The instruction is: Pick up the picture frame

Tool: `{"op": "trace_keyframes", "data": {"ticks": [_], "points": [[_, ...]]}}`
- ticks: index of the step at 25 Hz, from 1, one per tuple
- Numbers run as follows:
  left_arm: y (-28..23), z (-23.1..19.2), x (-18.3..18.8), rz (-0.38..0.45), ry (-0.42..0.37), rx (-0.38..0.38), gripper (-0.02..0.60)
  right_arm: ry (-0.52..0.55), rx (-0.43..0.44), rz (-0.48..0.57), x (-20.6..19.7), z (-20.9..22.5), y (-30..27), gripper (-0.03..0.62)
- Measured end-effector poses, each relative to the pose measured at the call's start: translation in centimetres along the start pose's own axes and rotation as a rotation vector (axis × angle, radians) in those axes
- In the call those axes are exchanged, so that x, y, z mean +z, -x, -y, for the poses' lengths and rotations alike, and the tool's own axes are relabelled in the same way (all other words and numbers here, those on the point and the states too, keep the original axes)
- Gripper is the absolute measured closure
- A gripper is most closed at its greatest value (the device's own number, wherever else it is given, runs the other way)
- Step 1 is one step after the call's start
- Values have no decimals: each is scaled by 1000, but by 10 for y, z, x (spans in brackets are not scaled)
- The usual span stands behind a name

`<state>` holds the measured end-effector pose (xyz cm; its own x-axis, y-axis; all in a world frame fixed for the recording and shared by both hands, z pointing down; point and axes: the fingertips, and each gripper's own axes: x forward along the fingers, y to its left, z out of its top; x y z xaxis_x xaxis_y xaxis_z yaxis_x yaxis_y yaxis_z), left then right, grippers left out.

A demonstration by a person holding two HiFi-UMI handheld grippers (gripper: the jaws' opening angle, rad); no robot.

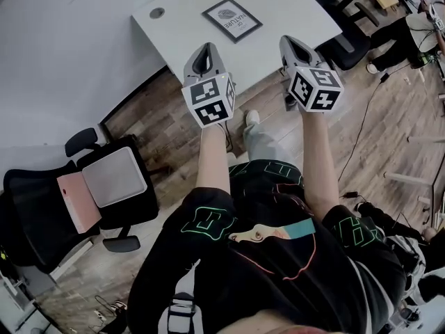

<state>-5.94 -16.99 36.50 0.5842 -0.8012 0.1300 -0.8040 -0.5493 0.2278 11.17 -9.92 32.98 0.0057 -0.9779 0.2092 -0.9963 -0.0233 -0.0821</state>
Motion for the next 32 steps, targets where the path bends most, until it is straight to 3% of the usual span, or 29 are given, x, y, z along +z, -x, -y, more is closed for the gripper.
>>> {"op": "trace_keyframes", "data": {"ticks": [17,26,29,32], "points": [[-87,18,-47,-140,-22,24,577,-95,19,-99,-36,71,-72,589],[-126,12,-72,-207,-26,103,577,-138,54,-165,-57,98,-116,589],[-143,13,-76,-227,-53,117,577,-165,70,-177,-62,109,-135,589],[-157,17,-73,-228,-127,130,577,-175,91,-193,-66,118,-150,589]]}}
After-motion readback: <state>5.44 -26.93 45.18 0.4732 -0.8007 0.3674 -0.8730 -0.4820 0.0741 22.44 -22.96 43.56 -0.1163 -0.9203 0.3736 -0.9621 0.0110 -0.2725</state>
